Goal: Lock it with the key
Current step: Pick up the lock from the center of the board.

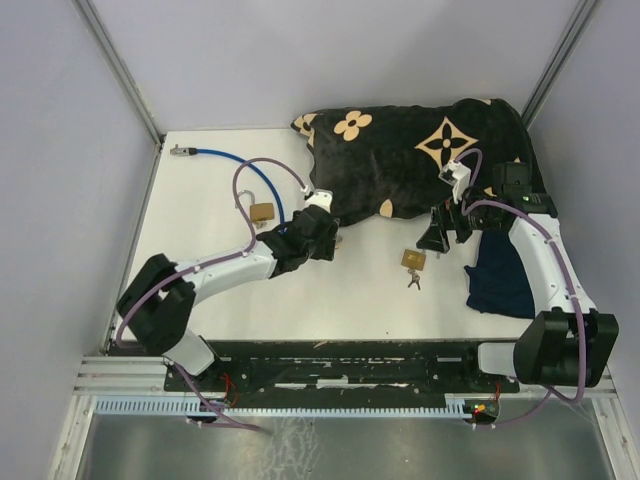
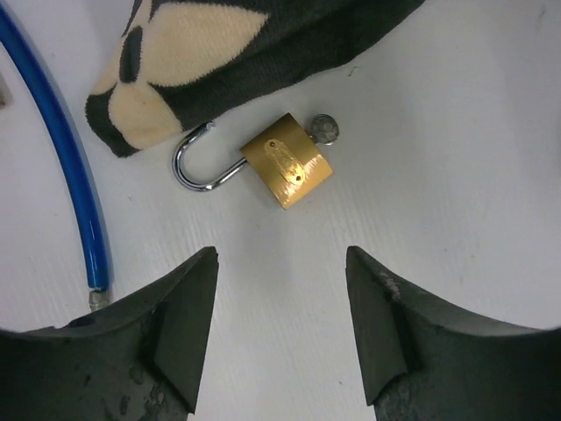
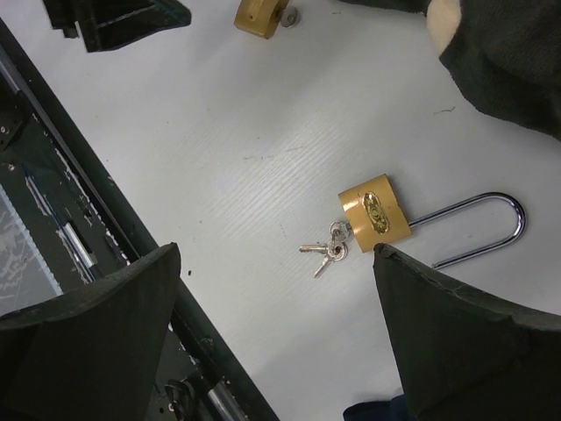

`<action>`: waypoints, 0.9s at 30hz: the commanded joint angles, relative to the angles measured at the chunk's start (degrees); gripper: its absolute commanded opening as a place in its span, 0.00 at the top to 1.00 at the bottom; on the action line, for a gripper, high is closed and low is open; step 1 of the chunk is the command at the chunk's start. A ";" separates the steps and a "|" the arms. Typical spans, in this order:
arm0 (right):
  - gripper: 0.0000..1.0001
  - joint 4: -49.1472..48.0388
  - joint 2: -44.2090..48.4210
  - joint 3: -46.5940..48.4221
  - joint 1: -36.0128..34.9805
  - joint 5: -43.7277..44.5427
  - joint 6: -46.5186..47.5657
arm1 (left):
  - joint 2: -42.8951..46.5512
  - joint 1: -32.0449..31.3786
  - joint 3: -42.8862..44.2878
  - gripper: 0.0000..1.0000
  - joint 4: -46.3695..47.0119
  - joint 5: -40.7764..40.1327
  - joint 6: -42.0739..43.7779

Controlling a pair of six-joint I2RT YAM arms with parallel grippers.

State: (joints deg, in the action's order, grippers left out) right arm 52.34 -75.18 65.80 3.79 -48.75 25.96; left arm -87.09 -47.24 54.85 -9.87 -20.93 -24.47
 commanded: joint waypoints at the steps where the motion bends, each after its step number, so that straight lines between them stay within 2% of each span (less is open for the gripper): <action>1: 0.01 -1.91 0.10 1.64 -2.05 0.99 -0.75 | -4.78 2.96 6.09 0.36 -4.24 3.14 5.68; 4: 0.01 -2.00 0.49 1.54 -2.39 1.52 -0.75 | -7.27 3.41 7.23 0.35 -1.77 6.81 1.93; 9: 0.01 -1.07 -0.44 2.31 -3.10 2.59 -0.35 | -13.67 3.23 13.49 0.27 -6.71 1.66 -7.42; 14: 0.01 -0.06 -1.08 2.96 -3.96 3.24 0.21 | -19.16 2.13 17.83 0.24 -11.71 -6.19 -13.13; 18: 0.01 0.60 -1.66 3.41 -4.79 4.10 0.74 | -21.24 1.81 19.24 0.24 -13.53 -9.21 -14.82; 27: 0.01 1.60 -2.48 3.86 -6.49 5.95 1.68 | -24.04 0.38 21.58 0.24 -12.46 -7.85 -17.51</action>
State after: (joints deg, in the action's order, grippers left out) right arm 53.67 -77.65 67.33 -1.96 -43.81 26.44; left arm -109.95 -45.78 72.77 -23.27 -26.94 -38.20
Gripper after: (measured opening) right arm 0.990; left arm 0.759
